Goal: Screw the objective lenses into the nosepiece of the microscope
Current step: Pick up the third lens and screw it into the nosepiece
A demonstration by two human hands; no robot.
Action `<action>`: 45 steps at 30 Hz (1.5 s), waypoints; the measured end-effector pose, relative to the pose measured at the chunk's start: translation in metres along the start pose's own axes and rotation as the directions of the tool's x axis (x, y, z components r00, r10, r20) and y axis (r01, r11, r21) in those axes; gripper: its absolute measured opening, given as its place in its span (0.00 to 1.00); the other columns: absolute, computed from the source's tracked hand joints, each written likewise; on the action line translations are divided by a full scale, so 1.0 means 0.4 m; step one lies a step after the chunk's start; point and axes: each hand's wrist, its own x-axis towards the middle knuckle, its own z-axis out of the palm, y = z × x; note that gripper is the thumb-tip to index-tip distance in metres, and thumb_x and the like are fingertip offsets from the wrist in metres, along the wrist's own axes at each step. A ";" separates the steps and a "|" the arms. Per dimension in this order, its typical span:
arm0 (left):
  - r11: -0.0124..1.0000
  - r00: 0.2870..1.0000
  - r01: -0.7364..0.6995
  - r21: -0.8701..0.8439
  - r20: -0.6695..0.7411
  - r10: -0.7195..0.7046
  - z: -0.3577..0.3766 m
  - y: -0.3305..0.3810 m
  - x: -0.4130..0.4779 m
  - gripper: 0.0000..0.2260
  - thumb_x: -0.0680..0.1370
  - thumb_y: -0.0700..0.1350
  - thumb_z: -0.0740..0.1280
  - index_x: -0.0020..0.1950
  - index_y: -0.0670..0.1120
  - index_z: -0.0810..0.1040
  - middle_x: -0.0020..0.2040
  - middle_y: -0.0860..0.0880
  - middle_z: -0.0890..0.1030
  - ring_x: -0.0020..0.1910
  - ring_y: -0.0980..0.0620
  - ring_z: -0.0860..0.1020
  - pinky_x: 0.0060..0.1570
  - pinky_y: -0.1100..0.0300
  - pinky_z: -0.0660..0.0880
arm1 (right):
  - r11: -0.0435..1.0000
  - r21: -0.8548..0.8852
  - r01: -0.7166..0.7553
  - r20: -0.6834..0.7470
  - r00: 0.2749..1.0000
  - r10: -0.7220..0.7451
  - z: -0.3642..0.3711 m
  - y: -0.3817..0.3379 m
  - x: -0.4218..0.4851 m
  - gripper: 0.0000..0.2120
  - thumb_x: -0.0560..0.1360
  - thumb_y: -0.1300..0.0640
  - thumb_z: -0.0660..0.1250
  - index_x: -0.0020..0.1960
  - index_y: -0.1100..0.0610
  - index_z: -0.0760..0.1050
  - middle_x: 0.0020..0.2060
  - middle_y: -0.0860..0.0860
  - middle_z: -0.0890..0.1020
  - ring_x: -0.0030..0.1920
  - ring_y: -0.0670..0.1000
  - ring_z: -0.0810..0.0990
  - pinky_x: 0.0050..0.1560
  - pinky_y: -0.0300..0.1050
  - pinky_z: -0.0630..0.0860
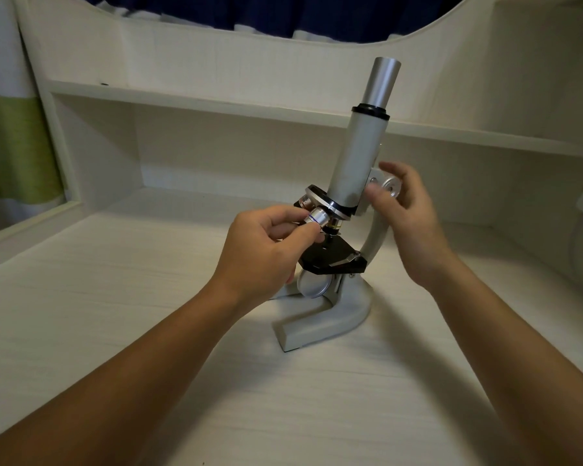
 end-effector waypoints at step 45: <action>0.995 0.975 -0.096 0.006 -0.203 0.095 0.043 -0.010 -0.021 0.14 0.65 0.39 0.81 0.44 0.43 0.80 0.41 0.51 0.88 0.39 0.55 0.87 0.38 0.61 0.82 | 0.999 0.014 -0.039 0.037 0.999 0.039 0.005 0.027 0.001 0.35 0.60 0.38 0.79 0.63 0.51 0.79 0.59 0.58 0.87 0.60 0.62 0.84 0.64 0.57 0.80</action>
